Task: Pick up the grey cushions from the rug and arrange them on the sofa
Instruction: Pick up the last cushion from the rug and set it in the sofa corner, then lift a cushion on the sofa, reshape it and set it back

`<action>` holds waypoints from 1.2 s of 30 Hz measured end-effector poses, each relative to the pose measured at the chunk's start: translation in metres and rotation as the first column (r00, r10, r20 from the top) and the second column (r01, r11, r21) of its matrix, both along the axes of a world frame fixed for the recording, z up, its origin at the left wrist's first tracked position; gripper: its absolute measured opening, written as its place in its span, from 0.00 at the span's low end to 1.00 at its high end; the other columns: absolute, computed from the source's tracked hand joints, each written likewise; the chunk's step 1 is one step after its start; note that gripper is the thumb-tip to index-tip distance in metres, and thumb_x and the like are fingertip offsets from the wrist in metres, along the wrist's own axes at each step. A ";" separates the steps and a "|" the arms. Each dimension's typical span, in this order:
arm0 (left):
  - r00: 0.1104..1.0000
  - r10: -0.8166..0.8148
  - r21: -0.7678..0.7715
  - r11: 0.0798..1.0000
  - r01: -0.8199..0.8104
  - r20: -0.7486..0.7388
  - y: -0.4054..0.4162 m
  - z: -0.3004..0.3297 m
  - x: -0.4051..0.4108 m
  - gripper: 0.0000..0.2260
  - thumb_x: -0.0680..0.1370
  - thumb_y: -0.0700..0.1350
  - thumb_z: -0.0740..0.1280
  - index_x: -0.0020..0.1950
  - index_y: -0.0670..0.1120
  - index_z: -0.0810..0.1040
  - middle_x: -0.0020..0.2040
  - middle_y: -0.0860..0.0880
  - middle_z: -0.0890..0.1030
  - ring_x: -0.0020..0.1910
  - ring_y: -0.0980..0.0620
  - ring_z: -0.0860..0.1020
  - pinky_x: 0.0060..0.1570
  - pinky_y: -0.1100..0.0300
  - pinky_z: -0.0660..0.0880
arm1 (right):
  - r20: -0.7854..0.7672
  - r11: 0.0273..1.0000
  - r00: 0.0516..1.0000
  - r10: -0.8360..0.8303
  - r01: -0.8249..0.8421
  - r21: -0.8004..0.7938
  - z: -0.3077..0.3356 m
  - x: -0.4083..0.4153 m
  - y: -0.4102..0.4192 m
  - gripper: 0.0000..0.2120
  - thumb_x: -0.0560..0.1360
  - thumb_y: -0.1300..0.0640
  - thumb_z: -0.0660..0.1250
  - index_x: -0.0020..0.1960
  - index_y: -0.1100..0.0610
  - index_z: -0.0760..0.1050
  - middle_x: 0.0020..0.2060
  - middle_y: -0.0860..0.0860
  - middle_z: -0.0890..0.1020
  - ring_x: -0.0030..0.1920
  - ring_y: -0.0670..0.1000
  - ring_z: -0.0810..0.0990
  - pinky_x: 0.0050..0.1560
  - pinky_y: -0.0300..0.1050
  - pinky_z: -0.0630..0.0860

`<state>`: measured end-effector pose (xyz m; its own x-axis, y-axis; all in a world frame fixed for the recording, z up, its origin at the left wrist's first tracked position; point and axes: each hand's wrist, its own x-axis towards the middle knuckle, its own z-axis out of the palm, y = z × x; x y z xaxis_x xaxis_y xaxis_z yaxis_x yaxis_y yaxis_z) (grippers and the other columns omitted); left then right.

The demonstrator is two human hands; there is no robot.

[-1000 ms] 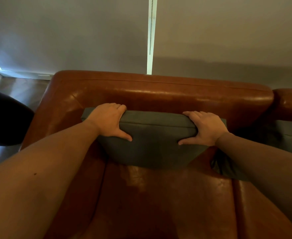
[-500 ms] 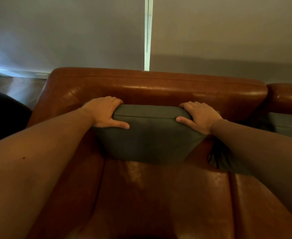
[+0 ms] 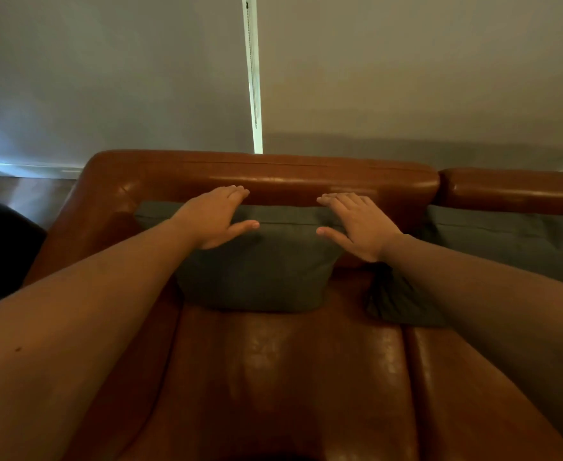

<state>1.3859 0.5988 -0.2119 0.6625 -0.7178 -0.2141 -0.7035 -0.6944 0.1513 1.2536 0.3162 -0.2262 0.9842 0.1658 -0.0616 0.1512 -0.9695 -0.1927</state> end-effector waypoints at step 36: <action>0.941 -0.319 -0.107 0.938 0.331 0.114 -0.221 0.090 -0.231 0.38 0.76 0.54 0.69 0.79 0.45 0.53 0.78 0.46 0.57 0.76 0.48 0.56 0.73 0.51 0.58 | 0.075 0.896 0.893 -0.444 0.443 0.025 0.056 -0.331 -0.143 0.32 0.78 0.34 0.53 0.75 0.50 0.58 0.71 0.49 0.69 0.71 0.51 0.65 0.70 0.50 0.61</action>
